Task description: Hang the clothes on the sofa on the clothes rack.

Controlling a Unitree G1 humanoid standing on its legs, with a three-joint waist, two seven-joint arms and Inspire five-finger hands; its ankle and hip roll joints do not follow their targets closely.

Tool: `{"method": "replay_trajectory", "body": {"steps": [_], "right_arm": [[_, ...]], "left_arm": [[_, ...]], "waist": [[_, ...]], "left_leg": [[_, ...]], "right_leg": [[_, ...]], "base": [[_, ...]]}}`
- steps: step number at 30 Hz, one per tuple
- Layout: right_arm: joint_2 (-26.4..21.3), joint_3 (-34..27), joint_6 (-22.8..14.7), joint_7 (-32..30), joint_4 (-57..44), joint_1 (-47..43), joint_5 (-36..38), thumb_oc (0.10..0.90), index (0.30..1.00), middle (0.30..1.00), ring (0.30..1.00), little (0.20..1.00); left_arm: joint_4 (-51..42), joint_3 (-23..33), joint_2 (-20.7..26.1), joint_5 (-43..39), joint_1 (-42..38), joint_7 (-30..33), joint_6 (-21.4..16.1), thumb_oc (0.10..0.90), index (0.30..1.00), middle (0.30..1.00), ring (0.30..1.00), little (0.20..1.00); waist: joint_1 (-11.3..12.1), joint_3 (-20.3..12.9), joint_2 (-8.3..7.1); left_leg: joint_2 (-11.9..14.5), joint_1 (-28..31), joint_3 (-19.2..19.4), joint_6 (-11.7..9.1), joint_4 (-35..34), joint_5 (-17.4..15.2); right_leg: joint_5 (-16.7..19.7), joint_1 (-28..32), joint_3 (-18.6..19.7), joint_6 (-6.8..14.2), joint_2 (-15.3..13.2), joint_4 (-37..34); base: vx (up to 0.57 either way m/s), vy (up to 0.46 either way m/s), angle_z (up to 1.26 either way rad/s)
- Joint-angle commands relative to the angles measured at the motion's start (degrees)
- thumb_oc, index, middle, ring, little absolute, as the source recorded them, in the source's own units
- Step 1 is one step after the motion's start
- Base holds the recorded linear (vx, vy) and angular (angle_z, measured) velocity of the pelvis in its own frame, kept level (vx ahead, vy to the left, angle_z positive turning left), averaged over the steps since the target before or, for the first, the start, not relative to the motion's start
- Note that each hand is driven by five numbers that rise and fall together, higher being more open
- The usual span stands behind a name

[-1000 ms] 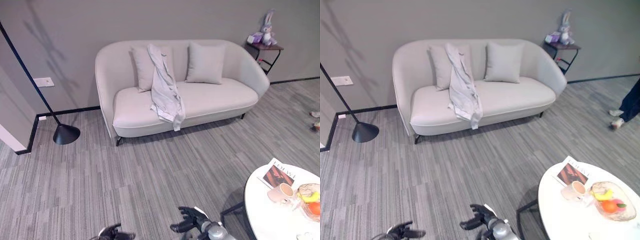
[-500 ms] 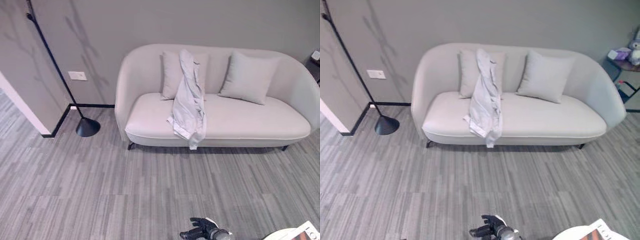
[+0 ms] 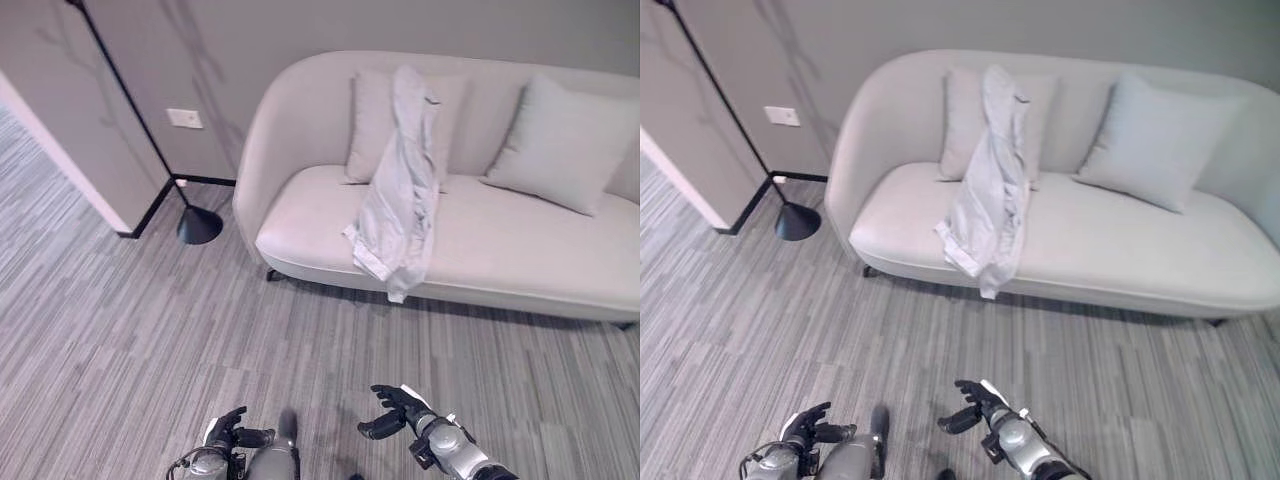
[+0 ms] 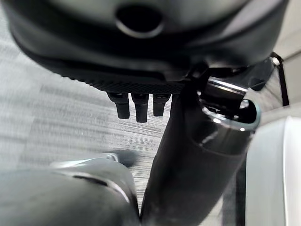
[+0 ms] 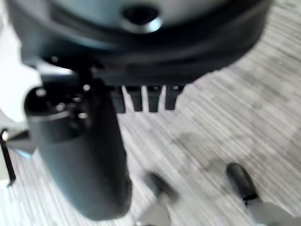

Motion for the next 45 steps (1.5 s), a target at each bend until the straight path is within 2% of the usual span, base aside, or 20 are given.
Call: {"method": "replay_trajectory", "body": {"steps": [1,3,4,7,11,15,17,19,21,24,26,28,29,33,36,37,38,39,44,45], "right_arm": [[1.34,-1.99,-3.30,-1.48,-3.07,-0.54,0.26,0.800,0.900,0.900,0.900,0.900],[2.38,-2.10,-2.70,-0.98,-3.37,0.67,0.35,0.800,0.900,0.900,0.900,0.900],[3.30,-2.23,-2.76,-0.76,-4.04,1.65,0.62,0.800,0.900,0.900,0.900,0.900],[3.85,-2.34,-2.78,-0.57,-3.55,1.71,0.17,0.800,0.900,0.900,0.900,0.900],[2.14,-3.51,-2.55,-2.59,-6.62,0.93,-3.22,0.800,0.900,0.900,0.900,0.900],[-0.57,-6.83,-2.29,-6.50,-12.17,0.23,-7.20,0.800,0.900,0.900,0.900,0.900],[-1.22,-7.68,-2.00,-7.60,-13.42,0.19,-8.25,0.800,0.900,0.900,0.900,0.900],[-4.23,-11.06,0.25,-12.59,-15.49,-1.80,-15.38,0.800,0.900,0.900,0.900,0.900],[-5.56,-12.58,1.53,-14.31,-15.69,-3.14,-17.00,0.800,0.900,0.900,0.900,0.900],[-7.59,-14.99,3.08,-16.13,-13.11,-5.20,-17.94,0.800,0.900,0.900,0.900,0.900],[-8.73,-16.20,3.48,-16.76,-8.86,-6.87,-16.71,0.800,0.900,0.900,0.900,0.900],[-8.99,-16.68,3.44,-17.07,-2.66,-9.13,-14.25,0.800,0.900,0.900,0.900,0.900],[-9.81,-16.52,3.01,-16.89,1.13,-10.31,-12.72,0.800,0.900,0.900,0.900,0.900],[-11.59,-17.78,1.54,-17.52,6.65,-12.18,-8.79,0.800,0.900,0.900,0.900,0.900],[-13.03,-19.26,-1.64,-17.42,14.19,-15.64,0.55,0.800,0.900,0.900,0.900,0.900],[-13.03,-19.26,-1.64,-17.42,14.19,-15.64,0.55,0.800,0.900,0.900,0.900,0.900],[-13.20,-19.76,-3.03,-17.50,15.81,-17.81,4.84,0.800,0.900,0.900,0.900,0.900],[-13.23,-19.74,-3.07,-17.48,15.88,-17.89,4.88,0.800,0.900,0.900,0.900,0.900],[-12.75,-20.84,-5.62,-20.42,19.52,-26.69,13.70,0.800,0.900,0.900,0.900,0.900],[-12.79,-20.86,-5.65,-20.39,19.59,-26.78,13.72,0.800,0.900,0.900,0.900,0.900]], "left_arm": [[6.42,0.49,-0.82,-3.90,3.34,-0.09,1.08,0.800,0.900,0.900,0.900,0.900],[7.67,2.18,-0.16,-4.21,4.55,-0.45,2.01,0.800,0.900,0.900,0.900,0.900],[7.60,2.80,0.72,-3.46,4.90,0.18,1.74,0.800,0.900,0.900,0.900,0.900],[7.11,2.07,1.37,-0.99,4.83,0.63,1.67,0.800,0.900,0.900,0.900,0.900],[3.21,-2.50,2.68,5.94,3.87,1.60,1.12,0.800,0.900,0.900,0.900,0.900],[0.74,-6.41,3.20,10.15,3.41,1.96,1.26,0.800,0.900,0.900,0.900,0.900],[0.70,-6.51,3.27,10.34,3.40,2.13,1.23,0.800,0.900,0.900,0.900,0.900],[0.81,-6.52,2.91,11.37,3.42,2.83,1.25,0.800,0.900,0.900,0.900,0.900],[1.09,-6.59,2.53,11.80,2.96,3.25,1.26,0.800,0.900,0.900,0.900,0.900],[2.07,-6.46,2.67,12.85,2.35,4.22,1.29,0.800,0.900,0.900,0.900,0.900],[2.13,-6.25,3.41,13.11,2.72,3.93,1.06,0.800,0.900,0.900,0.900,0.900],[2.82,-5.08,4.23,12.29,3.50,3.69,1.26,0.800,0.900,0.900,0.900,0.900],[3.02,-4.00,4.35,10.13,4.85,3.25,1.17,0.800,0.900,0.900,0.900,0.900],[4.13,-4.78,3.02,9.19,6.74,3.06,0.81,0.800,0.900,0.900,0.900,0.900],[4.08,-7.94,2.48,9.25,7.20,2.72,0.36,0.800,0.900,0.900,0.900,0.900],[4.08,-7.94,2.48,9.25,7.20,2.72,0.36,0.800,0.900,0.900,0.900,0.900],[2.86,-9.90,2.58,8.60,6.51,2.80,-0.13,0.800,0.900,0.900,0.900,0.900],[2.86,-9.90,2.56,8.59,6.47,2.80,-0.11,0.800,0.900,0.900,0.900,0.900],[-2.82,-17.34,2.97,8.09,2.59,4.60,-2.21,0.800,0.900,0.900,0.900,0.900],[-2.81,-17.35,2.96,8.08,2.50,4.60,-2.20,0.800,0.900,0.900,0.900,0.900]], "waist": [[2.40,-3.24,1.03],[2.08,-4.18,0.16],[2.05,-5.06,-0.85],[2.27,-5.65,-1.52],[0.35,-4.74,-0.74],[-2.00,-2.51,1.43],[-2.40,-2.16,1.54],[-2.67,-1.70,1.67],[-2.64,-1.74,1.29],[-2.40,-2.24,0.15],[-1.55,-2.72,-1.56],[-0.71,-3.34,-2.99],[-0.23,-4.14,-2.70],[-0.14,-4.93,-1.50],[0.28,-4.45,1.11],[0.28,-4.45,1.11],[0.31,-3.04,2.62],[0.22,-3.11,2.68],[0.05,2.63,6.61],[-0.10,2.39,6.58]], "left_leg": [[1.50,5.86,-2.08,2.81,2.45,4.64],[0.64,6.68,-1.16,3.86,4.80,3.82],[0.07,7.47,0.35,4.93,6.16,2.32],[-0.91,9.61,1.84,6.09,5.72,0.70],[-2.79,14.04,2.18,8.78,4.87,-2.14],[-2.94,17.92,1.36,10.50,4.05,-3.86],[-3.23,18.76,1.05,10.48,3.60,-4.01],[-2.94,20.47,-1.11,9.03,2.39,-5.23],[-2.48,21.16,-3.26,8.00,2.22,-6.33],[-1.24,22.68,-6.74,6.50,1.42,-7.84],[-0.68,23.03,-8.40,5.55,1.32,-8.30],[0.43,23.36,-9.99,4.72,0.90,-7.95],[2.70,23.07,-11.91,3.64,0.61,-7.48],[5.37,21.24,-14.64,2.04,0.61,-6.51],[8.97,17.76,-17.42,-0.09,0.61,-4.18],[8.97,17.76,-17.42,-0.09,0.61,-4.18],[10.19,15.58,-18.95,-1.03,0.61,-2.73],[10.24,15.41,-19.08,-1.08,0.61,-2.71],[11.49,7.61,-21.35,-2.16,0.61,1.32],[11.33,7.11,-21.57,-2.11,0.61,1.59]], "right_leg": [[-1.51,0.19,7.29,2.86,-2.86,0.36],[-2.57,1.75,7.89,2.80,-3.90,2.19],[-3.30,1.75,7.98,3.59,-5.15,5.53],[-3.23,0.68,7.81,5.21,-7.03,10.54],[2.60,-5.98,8.48,8.17,-10.30,26.10],[5.12,-12.51,9.04,8.45,-10.52,37.71],[4.47,-13.07,8.43,8.09,-10.42,36.85],[0.85,-13.90,7.86,6.51,-11.88,23.46],[3.62,-14.15,11.31,7.13,-14.19,13.98],[10.22,-15.20,16.73,9.04,-18.45,6.69],[11.55,-13.66,16.09,9.95,-19.29,4.42],[11.23,-13.29,15.65,10.58,-18.05,5.47],[10.50,-13.07,14.79,10.11,-16.05,5.06],[9.11,-11.64,12.38,8.95,-12.97,3.09],[6.18,-12.35,10.44,7.03,-9.55,2.67],[6.18,-12.35,10.44,7.03,-9.55,2.67],[4.61,-14.21,9.52,6.04,-8.17,4.40],[4.52,-14.37,9.41,6.00,-8.13,4.54],[0.88,-24.31,6.92,4.05,-7.00,13.43],[1.08,-24.66,6.76,4.10,-7.15,13.37]], "base": [[0.42,0.205,-0.11],[0.46,0.241,-0.57],[0.34,0.197,-0.51],[0.24,0.195,-0.22],[0.17,0.230,-0.09],[0.11,0.150,0.21],[0.13,0.017,0.20],[0.23,-0.161,0.35],[0.22,-0.240,0.55],[0.25,-0.272,0.75],[0.23,-0.275,1.13],[0.25,-0.361,0.90],[0.26,-0.434,0.82],[0.13,-0.232,0.32],[0.08,-0.267,0.50],[-0.02,-0.190,0.40],[-0.04,-0.112,0.27],[-0.08,-0.154,0.22],[-0.15,-0.095,0.22],[-0.11,-0.077,0.23]]}}
